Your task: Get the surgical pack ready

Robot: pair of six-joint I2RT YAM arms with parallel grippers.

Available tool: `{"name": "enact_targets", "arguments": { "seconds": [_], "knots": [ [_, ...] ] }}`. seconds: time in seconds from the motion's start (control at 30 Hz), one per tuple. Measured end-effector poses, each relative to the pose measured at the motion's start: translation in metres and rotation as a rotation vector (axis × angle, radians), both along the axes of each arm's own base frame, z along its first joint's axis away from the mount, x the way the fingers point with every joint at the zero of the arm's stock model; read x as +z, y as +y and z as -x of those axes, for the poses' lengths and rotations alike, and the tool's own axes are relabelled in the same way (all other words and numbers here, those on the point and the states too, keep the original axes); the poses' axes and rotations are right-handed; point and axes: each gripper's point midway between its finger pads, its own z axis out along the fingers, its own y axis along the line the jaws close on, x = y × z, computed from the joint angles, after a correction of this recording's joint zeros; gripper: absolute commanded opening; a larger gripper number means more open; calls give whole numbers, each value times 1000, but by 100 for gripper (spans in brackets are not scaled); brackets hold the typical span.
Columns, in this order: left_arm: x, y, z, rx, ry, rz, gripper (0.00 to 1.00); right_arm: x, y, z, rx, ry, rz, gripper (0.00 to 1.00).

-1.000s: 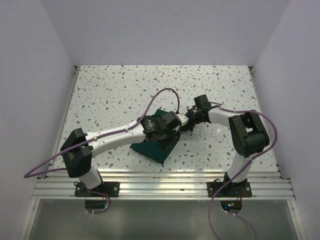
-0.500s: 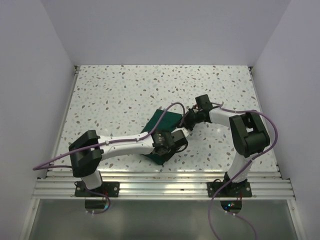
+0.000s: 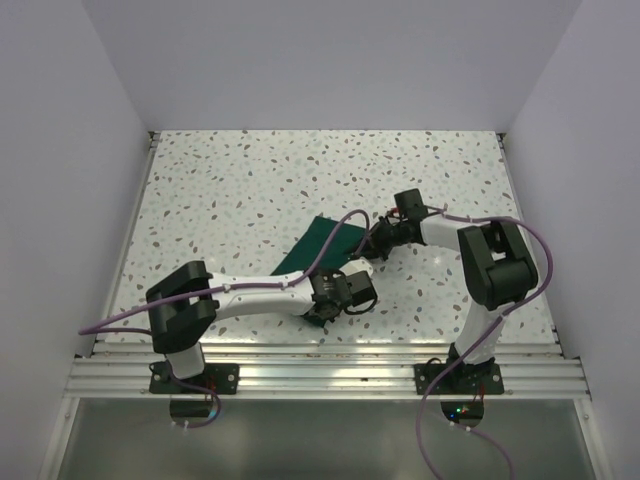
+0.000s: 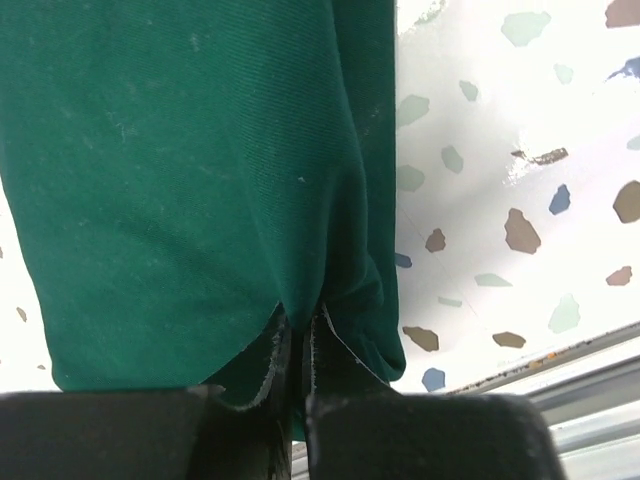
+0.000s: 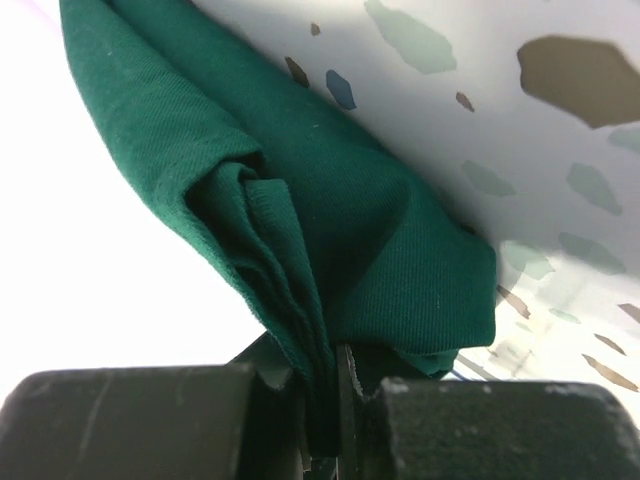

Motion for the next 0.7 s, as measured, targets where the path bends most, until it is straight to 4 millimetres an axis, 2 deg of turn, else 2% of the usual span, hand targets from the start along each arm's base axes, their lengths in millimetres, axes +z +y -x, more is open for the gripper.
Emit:
{"name": "enact_targets", "arguments": {
  "seconds": [0.23, 0.27, 0.33, 0.37, 0.4, 0.5, 0.6, 0.7],
  "knots": [
    [-5, -7, -5, 4, -31, 52, 0, -2, -23, -4, -5, -8, -14, 0],
    [-5, -8, -6, 5, -35, 68, 3, -3, -26, -3, 1, -10, -10, 0],
    [-4, -9, -6, 4, -39, 88, 23, -3, -29, -1, 25, -18, 0, 17],
    [-4, -8, -5, 4, -40, 91, 40, -2, -30, 1, 40, -20, 7, 28],
    [-3, -7, -5, 0, -40, 88, 45, -1, -30, 1, 54, -28, 12, 51],
    [-1, -2, 0, -2, -20, 79, 52, 6, -35, 0, 90, -68, 26, 64],
    [4, 6, 7, -16, 7, 56, 56, 19, -44, 10, 118, -94, 47, 72],
    [24, 7, 15, -43, 38, 104, 55, 39, -53, 27, 162, -134, 78, 73]
  ]
}}
